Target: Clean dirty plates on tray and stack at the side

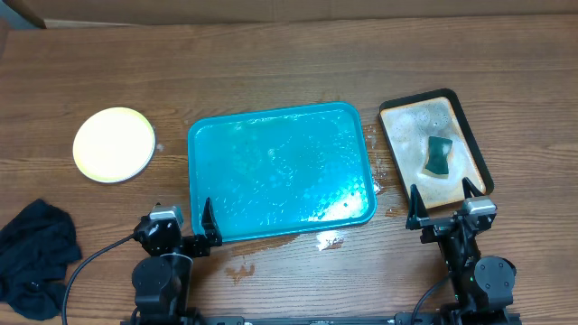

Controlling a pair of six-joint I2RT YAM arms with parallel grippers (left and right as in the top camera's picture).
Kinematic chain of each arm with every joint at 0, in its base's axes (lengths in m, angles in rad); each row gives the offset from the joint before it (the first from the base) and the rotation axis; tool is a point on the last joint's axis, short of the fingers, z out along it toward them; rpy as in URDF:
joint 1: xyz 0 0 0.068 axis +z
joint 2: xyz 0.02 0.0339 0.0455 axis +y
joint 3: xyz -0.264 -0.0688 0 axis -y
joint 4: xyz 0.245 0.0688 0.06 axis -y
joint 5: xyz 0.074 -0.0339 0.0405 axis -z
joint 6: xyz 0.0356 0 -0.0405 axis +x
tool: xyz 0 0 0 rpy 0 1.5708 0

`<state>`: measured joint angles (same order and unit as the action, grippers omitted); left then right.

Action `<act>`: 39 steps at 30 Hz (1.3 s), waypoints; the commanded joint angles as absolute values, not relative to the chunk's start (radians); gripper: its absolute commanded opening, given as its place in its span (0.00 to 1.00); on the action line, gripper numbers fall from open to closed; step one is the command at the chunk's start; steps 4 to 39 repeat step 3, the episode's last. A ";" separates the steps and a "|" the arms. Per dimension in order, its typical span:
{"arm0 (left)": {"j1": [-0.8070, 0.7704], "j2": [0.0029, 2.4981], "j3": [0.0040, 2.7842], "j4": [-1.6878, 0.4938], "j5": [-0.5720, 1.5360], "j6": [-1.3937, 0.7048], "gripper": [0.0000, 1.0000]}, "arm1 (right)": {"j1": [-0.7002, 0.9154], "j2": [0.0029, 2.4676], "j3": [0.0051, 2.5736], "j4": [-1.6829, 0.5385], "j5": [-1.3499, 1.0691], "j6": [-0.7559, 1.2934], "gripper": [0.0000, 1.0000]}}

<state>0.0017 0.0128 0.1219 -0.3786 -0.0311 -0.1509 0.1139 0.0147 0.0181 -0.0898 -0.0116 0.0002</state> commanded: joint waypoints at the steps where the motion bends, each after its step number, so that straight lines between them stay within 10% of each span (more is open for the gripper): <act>1: 0.007 0.003 0.112 -0.377 -0.033 -0.154 1.00 | 0.116 0.003 0.008 -0.084 -0.017 -0.001 1.00; 39: 0.007 0.004 0.112 -0.376 -0.033 -0.154 1.00 | 0.116 0.003 0.008 -0.084 -0.017 -0.001 1.00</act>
